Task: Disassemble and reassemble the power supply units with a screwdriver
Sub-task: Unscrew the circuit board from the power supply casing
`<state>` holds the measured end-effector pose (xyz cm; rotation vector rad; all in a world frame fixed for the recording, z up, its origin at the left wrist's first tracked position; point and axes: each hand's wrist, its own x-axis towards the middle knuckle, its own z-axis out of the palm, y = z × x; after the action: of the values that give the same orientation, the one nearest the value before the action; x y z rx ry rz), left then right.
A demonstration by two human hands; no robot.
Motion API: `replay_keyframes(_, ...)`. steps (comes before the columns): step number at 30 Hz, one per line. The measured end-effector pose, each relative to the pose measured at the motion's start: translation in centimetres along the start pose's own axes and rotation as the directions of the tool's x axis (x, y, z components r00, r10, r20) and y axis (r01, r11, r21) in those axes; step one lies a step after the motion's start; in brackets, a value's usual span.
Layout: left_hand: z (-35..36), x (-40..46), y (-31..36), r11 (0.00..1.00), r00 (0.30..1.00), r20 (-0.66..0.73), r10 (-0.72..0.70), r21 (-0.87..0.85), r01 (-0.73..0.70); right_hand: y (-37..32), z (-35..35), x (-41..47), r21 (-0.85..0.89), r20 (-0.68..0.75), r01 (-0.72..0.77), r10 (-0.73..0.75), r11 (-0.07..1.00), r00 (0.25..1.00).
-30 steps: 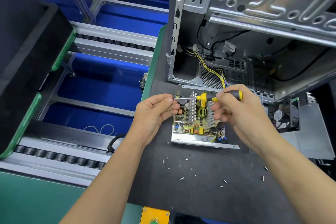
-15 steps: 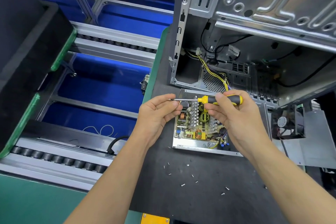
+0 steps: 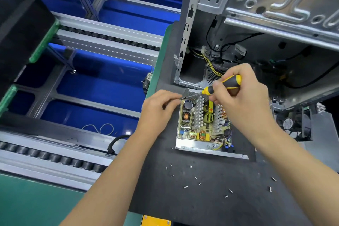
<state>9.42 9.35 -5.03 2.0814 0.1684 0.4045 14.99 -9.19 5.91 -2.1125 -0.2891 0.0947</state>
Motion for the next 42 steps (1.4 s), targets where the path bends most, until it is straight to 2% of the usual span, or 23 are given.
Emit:
replay_keyframes(2, 0.4, 0.7, 0.0, 0.997, 0.998, 0.032, 0.058, 0.043, -0.059, -0.4, 0.3, 0.4, -0.080, 0.062, 0.030, -0.025, 0.996, 0.998)
replay_keyframes(4, 0.7, 1.0, -0.1, 0.998, 0.998, 0.043, 0.043, 0.046, -0.045, -0.7, 0.7, 0.7, -0.139, 0.111, 0.062, -0.047, 0.988, 0.993)
replay_keyframes(10, 1.0, 0.1, -0.5, 0.977, 0.979, 0.055, -0.194, -0.073, 0.198, -1.0, 1.7, 1.5, -0.297, 0.170, 0.175, -0.128, 0.939, 0.977)
replay_keyframes(19, 1.2, -0.5, -0.6, 0.987, 0.985, 0.113, -0.128, -0.081, 0.138, -1.0, 2.6, 1.8, -0.339, 0.199, 0.222, -0.160, 0.914, 0.967)
replay_keyframes(42, 1.7, -0.9, -1.4, 0.995, 0.996, 0.061, -0.057, -0.077, 0.062, -1.3, 3.4, 1.3, -0.418, 0.280, 0.329, -0.224, 0.847, 0.933)
